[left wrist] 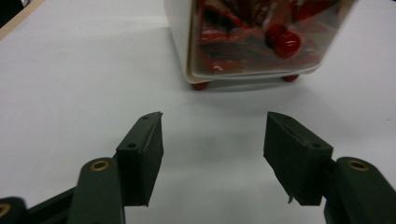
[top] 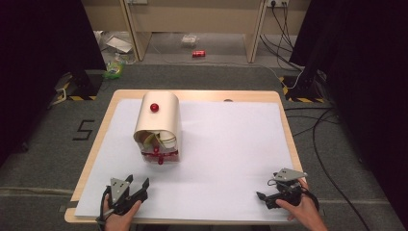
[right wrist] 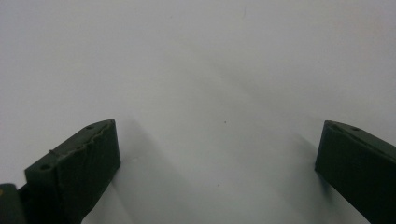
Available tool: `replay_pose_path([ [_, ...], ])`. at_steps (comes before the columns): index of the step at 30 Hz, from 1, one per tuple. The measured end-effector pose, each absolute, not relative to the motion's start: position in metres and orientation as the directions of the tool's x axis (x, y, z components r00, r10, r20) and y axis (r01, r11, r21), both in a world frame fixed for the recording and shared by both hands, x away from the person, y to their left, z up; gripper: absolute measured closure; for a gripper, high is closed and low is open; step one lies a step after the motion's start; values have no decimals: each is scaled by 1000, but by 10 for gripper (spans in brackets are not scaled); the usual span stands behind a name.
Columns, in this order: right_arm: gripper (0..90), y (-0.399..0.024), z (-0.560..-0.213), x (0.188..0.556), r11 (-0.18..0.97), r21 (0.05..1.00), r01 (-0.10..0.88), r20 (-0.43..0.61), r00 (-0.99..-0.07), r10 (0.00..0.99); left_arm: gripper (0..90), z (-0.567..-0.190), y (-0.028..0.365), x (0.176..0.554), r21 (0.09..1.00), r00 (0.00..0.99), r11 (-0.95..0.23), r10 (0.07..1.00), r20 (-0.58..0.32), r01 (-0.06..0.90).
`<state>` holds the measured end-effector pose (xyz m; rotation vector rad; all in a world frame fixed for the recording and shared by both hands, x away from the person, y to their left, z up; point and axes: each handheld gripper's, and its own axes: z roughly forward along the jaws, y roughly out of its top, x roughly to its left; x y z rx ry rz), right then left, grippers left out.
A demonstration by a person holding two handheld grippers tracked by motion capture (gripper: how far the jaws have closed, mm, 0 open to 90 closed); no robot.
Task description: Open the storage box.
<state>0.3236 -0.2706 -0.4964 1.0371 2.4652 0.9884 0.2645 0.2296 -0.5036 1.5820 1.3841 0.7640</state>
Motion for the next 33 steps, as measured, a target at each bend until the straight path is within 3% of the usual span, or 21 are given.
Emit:
replay_pose_path([
  [16, 3, -271, -496, 324, 506, 691, 516, -1, -700, 714, 562, -498, 203, 273, 909, 213, -9, 973, -88, 417],
  [33, 4, -271, -496, 324, 506, 691, 516, 0, -700, 714, 647, -496, 183, 293, 905, 201, -23, 977, -69, 424],
])
